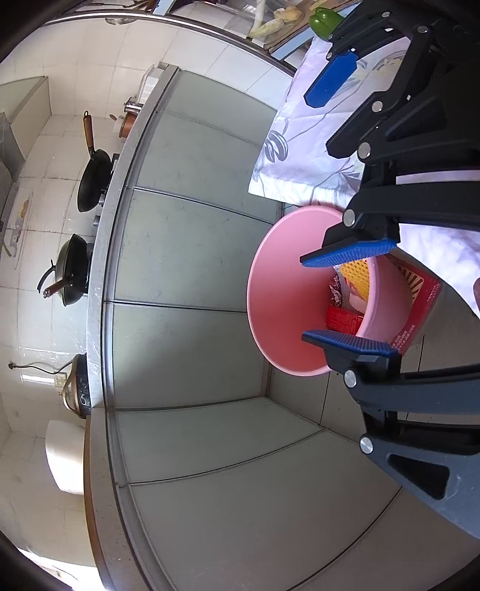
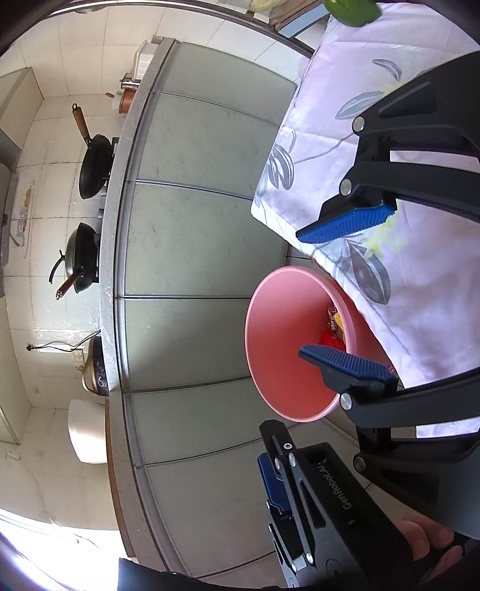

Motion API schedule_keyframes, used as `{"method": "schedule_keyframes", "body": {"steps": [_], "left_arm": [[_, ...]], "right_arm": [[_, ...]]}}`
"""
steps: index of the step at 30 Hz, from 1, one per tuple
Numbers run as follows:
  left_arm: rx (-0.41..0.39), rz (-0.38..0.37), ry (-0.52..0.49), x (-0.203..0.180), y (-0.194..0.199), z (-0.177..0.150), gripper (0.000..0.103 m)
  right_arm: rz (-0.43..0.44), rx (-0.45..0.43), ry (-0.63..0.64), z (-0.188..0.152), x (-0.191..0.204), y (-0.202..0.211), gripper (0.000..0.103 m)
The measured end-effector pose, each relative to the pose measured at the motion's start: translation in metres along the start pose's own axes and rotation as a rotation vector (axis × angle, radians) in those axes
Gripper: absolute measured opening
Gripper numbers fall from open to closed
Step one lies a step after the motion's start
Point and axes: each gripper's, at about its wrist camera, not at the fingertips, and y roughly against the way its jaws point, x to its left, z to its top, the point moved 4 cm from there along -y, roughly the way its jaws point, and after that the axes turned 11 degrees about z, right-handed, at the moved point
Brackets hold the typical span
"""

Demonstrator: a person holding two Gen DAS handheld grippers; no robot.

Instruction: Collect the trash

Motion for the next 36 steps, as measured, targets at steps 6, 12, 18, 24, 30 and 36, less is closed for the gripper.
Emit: {"method": "schedule_keyframes", "body": {"steps": [6, 12, 18, 24, 30, 36], "left_arm": [[-0.005, -0.002, -0.007, -0.001, 0.008, -0.003, 0.034], [-0.005, -0.001, -0.014, -0.001, 0.011, -0.005, 0.034], [-0.004, 0.0, -0.018, -0.003, 0.012, -0.007, 0.034], [0.002, 0.0, -0.024, -0.005, 0.013, -0.01, 0.033], [0.009, -0.001, -0.024, -0.005, 0.011, -0.011, 0.033], [0.01, -0.003, -0.025, -0.005, 0.01, -0.012, 0.033]], "right_arm": [[0.003, -0.002, 0.009, -0.002, 0.003, 0.005, 0.058], [0.006, -0.007, 0.006, -0.004, 0.004, 0.011, 0.058], [0.003, -0.009, 0.002, -0.006, 0.003, 0.014, 0.058], [0.003, -0.011, -0.004, -0.006, 0.002, 0.016, 0.058], [0.005, -0.007, -0.007, -0.008, 0.002, 0.015, 0.058], [0.005, -0.001, -0.01, -0.008, 0.0, 0.015, 0.058]]}}
